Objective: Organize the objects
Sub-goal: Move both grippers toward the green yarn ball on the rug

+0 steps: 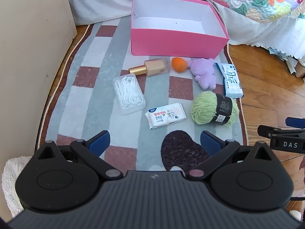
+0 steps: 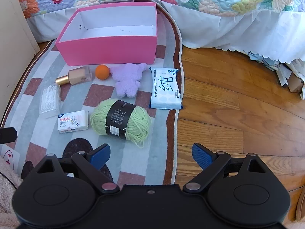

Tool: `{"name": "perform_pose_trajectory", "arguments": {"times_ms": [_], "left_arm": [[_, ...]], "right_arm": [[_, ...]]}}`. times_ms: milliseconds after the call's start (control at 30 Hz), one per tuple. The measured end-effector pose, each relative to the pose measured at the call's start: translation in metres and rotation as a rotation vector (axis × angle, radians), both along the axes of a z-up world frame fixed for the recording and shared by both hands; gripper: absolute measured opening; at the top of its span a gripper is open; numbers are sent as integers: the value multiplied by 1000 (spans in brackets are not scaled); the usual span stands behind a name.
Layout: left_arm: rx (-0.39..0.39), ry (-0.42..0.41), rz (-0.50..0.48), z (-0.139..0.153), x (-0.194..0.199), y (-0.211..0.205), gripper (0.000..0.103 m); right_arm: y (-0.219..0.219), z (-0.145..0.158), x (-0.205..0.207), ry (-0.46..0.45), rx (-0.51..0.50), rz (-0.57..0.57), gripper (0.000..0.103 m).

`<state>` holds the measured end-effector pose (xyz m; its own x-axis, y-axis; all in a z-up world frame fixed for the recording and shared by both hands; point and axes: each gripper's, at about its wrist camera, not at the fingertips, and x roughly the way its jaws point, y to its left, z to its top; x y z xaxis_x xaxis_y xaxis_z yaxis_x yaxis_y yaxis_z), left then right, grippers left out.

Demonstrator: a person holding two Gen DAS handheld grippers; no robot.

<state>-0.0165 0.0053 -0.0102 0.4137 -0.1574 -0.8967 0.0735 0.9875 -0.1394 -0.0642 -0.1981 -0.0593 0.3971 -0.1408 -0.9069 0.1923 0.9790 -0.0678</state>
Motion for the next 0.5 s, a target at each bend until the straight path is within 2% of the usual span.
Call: {"name": "perform_pose_trajectory", "arguments": {"times_ms": [500], "left_arm": [[8,-2,-10,3,-6,0,102]], "right_arm": [[2,8,-5,-18,-19,18,95]]}}
